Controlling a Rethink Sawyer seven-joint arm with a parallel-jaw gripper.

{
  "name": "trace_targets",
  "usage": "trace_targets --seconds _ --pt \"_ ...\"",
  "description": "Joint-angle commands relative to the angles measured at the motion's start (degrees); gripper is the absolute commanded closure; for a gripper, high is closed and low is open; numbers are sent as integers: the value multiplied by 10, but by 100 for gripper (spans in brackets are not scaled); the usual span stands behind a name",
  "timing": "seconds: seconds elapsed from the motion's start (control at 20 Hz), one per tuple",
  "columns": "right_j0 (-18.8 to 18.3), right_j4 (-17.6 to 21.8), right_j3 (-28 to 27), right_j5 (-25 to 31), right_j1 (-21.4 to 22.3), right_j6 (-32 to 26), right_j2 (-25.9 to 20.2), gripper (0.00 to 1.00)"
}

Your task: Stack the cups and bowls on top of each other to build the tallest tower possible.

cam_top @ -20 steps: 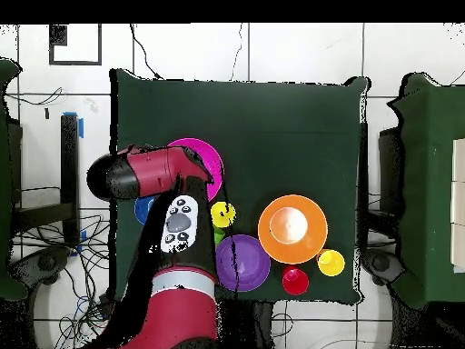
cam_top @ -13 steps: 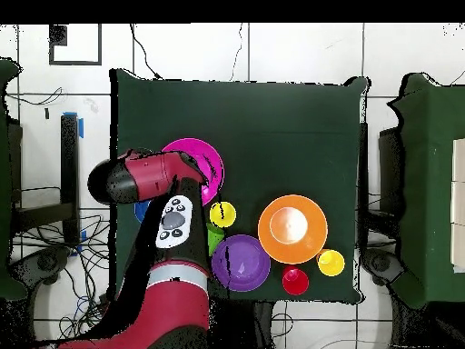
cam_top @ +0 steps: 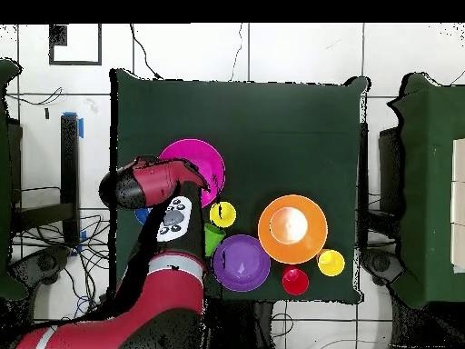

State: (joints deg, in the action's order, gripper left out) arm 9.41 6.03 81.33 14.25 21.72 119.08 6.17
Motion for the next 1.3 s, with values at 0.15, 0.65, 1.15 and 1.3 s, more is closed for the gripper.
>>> trace_targets --seconds 0.15,0.65,1.15,1.3 --pt "24 -18 -6 -36 -44 95 -3 0" --pt "58 -24 -11 -70 -56 108 44 100" --pt "46 -30 -1 -35 -40 78 29 100" --pt "29 -27 13 -26 -25 62 5 100"
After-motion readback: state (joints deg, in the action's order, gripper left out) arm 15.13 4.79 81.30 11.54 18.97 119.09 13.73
